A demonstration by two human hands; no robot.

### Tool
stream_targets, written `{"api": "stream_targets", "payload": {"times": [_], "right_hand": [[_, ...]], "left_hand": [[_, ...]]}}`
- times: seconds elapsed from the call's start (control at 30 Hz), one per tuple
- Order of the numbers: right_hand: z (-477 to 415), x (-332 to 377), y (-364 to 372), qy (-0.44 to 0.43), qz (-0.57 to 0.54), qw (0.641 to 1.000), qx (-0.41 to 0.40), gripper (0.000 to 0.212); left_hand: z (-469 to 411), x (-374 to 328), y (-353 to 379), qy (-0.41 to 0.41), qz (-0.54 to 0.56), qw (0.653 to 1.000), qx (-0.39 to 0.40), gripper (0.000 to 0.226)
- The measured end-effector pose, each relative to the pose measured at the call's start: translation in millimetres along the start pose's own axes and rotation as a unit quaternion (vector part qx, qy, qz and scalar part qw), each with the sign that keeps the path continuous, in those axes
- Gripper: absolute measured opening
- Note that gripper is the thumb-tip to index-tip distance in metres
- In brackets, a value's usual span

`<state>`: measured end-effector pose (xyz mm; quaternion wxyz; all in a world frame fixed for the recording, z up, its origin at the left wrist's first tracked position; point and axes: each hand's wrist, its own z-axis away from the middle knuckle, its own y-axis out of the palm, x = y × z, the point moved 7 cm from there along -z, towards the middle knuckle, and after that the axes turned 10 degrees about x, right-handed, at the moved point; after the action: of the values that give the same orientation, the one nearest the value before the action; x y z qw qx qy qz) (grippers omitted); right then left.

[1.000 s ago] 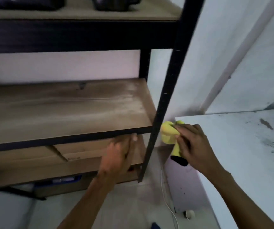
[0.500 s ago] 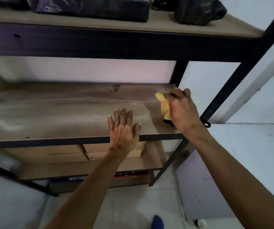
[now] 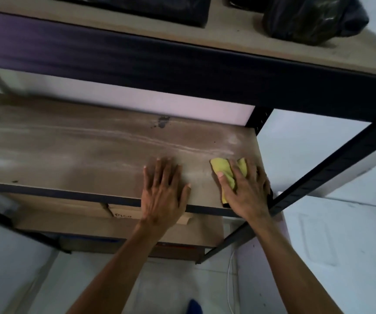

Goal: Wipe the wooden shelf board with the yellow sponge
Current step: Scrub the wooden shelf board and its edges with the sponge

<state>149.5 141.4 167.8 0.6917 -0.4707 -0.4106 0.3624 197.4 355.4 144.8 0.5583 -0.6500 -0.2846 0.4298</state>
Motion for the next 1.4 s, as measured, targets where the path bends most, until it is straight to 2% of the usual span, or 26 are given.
{"api": "stream_targets", "payload": {"times": [0.1, 0.33, 0.47, 0.57, 0.67, 0.73, 0.8, 0.83, 0.93, 1.03, 1.2, 1.27, 1.33, 1.4], "right_hand": [[-1.8, 1.5, -1.1, -0.005, 0.015, 1.000, -0.017, 0.065], [4.4, 19.5, -13.5, -0.030, 0.066, 0.994, -0.077, 0.042], [0.3, 21.4, -32.6, -0.038, 0.075, 0.992, -0.092, 0.037], [-4.5, 11.0, -60.5, -0.003, 0.027, 0.988, -0.153, 0.029], [-5.9, -5.5, -78.6, 0.083, 0.021, 0.973, -0.213, 0.027], [-13.8, -13.9, -68.0, 0.123, 0.016, 0.981, -0.148, 0.032], [-20.6, -18.5, -42.0, 0.133, -0.001, 0.990, -0.051, 0.043], [-21.7, -20.2, -31.2, 0.131, -0.006, 0.991, -0.033, 0.047], [-23.2, -21.4, -24.5, 0.132, 0.008, 0.989, -0.063, 0.049], [-19.8, -11.3, -21.7, 0.117, 0.074, 0.987, -0.078, 0.050], [-9.0, 40.0, -6.2, 0.018, 0.118, 0.992, -0.038, 0.051], [-6.8, 54.8, -13.2, -0.013, 0.109, 0.992, -0.060, 0.048], [-9.6, 47.3, -38.0, 0.008, 0.085, 0.988, -0.128, 0.043], [-14.9, 19.9, -62.6, 0.074, 0.047, 0.980, -0.178, 0.040]], "left_hand": [[-0.4, -1.1, -2.1, 0.001, 0.000, 1.000, 0.008, 0.070], [-0.1, 1.8, -6.0, 0.025, 0.005, 0.999, 0.039, 0.072], [-0.2, 14.4, -11.7, 0.033, -0.021, 0.998, 0.044, 0.073], [0.4, 22.4, -9.8, 0.035, -0.033, 0.997, 0.061, 0.078], [1.9, 22.0, -10.7, 0.044, -0.038, 0.996, 0.067, 0.086], [2.5, 21.4, -12.6, 0.042, -0.037, 0.997, 0.062, 0.086], [4.0, 20.8, -12.1, 0.038, -0.032, 0.997, 0.057, 0.082], [3.8, 20.9, -12.3, 0.035, -0.030, 0.998, 0.053, 0.081], [-0.7, 21.4, -12.3, 0.034, -0.025, 0.997, 0.058, 0.084], [1.2, 25.2, -12.8, 0.032, -0.027, 0.998, 0.048, 0.083], [-0.2, 26.9, -11.3, 0.034, -0.041, 0.998, 0.038, 0.081], [-0.8, 27.6, -10.6, 0.037, -0.043, 0.998, 0.039, 0.080], [-0.7, 28.1, -11.4, 0.040, -0.049, 0.997, 0.038, 0.081], [-1.1, 28.8, -12.6, 0.042, -0.050, 0.997, 0.039, 0.081]]}}
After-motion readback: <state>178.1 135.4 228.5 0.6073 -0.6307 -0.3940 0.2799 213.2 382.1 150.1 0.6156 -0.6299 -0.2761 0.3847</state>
